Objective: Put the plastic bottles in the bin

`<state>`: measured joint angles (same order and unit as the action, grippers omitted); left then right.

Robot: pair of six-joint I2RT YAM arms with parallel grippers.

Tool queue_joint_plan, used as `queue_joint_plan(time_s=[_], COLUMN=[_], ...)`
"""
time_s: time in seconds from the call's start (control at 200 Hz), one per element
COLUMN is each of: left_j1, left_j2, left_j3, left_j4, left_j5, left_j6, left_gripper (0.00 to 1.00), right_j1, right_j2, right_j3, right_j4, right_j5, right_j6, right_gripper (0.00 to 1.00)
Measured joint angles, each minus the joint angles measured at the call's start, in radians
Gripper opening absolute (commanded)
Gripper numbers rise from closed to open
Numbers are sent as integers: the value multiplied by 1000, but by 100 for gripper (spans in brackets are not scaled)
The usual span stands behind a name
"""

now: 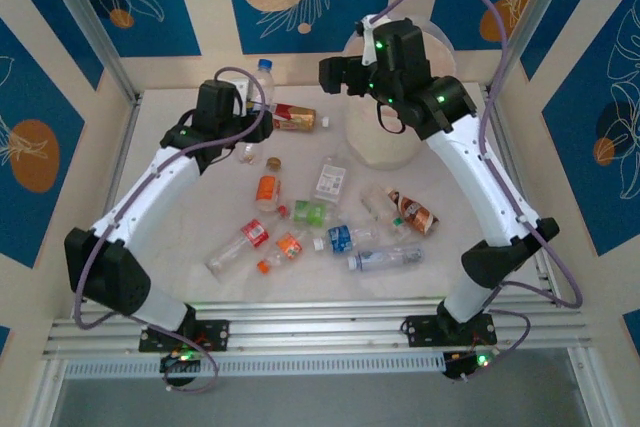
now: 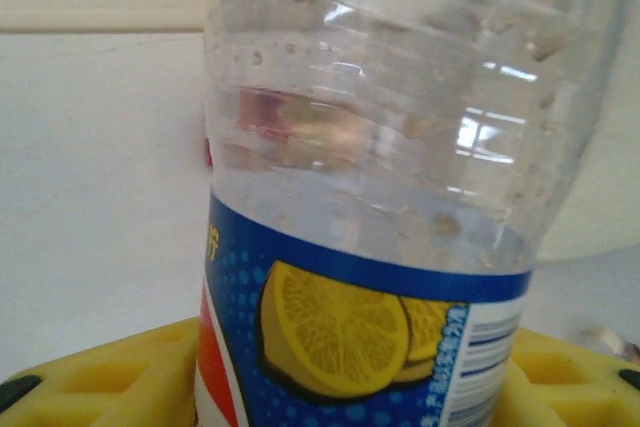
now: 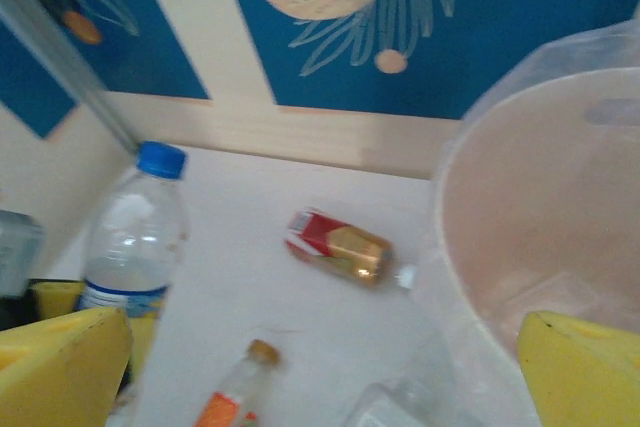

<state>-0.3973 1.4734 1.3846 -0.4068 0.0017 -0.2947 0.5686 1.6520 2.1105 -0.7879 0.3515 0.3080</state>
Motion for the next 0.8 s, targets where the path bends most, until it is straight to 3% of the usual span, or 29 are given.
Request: queue_joint_plan(time_s=[0.145,0.475,0.8], left_j1=[-48,-119,-130], left_j2=[-76,-201,-216], left_j3=[-78,-145,-158], left_j4=[94,244,259], left_j5=[44,166,219], left_j6=[38,115,148], left_gripper=[57,57,57], right_j1=[-29,-63,-57], right_j2=[-10,22,81], right_j3=[-2,-8,6], right_j4=[23,91,148], right_j5=[-169,-513,-640], right_j6=[45,131,153], right_gripper=[99,86,75])
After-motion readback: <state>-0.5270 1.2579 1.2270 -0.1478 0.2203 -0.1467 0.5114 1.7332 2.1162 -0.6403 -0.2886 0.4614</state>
